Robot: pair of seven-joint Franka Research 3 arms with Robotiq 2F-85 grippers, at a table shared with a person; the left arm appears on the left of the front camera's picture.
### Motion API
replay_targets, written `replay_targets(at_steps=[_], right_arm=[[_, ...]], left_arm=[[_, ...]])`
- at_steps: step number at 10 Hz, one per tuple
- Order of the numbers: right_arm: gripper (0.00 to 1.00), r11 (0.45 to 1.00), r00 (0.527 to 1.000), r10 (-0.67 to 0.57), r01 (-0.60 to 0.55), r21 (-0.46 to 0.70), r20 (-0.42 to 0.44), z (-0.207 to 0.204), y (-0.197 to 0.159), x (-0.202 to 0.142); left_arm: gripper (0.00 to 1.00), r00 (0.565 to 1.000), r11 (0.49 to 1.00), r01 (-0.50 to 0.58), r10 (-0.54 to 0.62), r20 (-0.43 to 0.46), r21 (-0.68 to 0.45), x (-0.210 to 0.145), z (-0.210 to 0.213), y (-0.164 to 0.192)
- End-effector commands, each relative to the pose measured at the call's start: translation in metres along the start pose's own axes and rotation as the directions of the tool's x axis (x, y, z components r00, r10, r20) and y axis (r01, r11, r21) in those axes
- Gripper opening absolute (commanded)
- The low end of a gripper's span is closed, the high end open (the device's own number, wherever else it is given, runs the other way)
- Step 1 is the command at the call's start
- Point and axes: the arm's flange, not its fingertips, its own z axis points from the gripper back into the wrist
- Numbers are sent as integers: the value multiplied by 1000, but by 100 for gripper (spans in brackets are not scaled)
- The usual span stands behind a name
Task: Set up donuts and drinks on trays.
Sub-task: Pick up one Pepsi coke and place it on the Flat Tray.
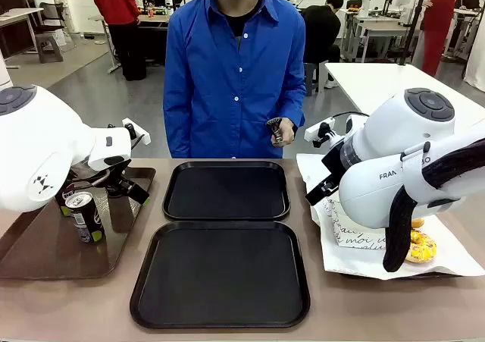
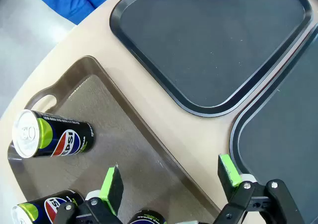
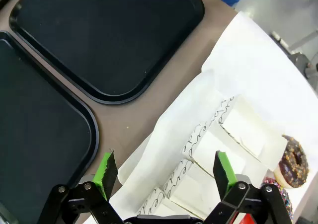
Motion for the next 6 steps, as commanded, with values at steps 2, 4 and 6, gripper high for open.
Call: replay_targets(at_steps=[2,4,6], right_arm=[[100,1000,1000,0,0,0,0,0,0,0],[100,1000,1000,0,0,0,0,0,0,0],[100,1000,1000,0,0,0,0,0,0,0]], left_arm=[[100,1000,1000,0,0,0,0,0,0,0],[100,1000,1000,0,0,0,0,0,0,0],[100,1000,1000,0,0,0,0,0,0,0]])
